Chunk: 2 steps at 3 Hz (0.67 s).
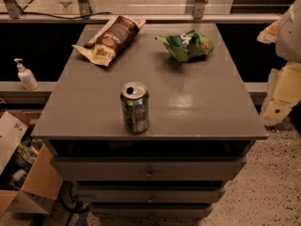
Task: Move green rice chip bag near green can
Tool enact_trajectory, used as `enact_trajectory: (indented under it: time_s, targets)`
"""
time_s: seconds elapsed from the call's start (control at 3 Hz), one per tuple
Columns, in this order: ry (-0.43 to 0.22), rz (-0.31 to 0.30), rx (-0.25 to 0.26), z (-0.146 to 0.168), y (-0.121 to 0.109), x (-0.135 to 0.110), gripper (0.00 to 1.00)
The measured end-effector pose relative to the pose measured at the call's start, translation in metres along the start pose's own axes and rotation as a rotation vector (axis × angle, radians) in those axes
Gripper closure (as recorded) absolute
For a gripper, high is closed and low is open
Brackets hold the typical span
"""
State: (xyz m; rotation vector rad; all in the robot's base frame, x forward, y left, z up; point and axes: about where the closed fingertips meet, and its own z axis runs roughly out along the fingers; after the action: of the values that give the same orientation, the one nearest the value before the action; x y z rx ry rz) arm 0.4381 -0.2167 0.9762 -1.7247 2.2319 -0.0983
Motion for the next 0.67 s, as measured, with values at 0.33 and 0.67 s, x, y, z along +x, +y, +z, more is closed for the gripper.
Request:
enact_trajectory:
  time_s: [0.33,0.67]
  targets:
    - [0.000,0.000,0.000,0.000,0.000,0.000,0.00]
    - [-0.032,-0.016,0.004,-0.039,0.007,-0.017,0.00]
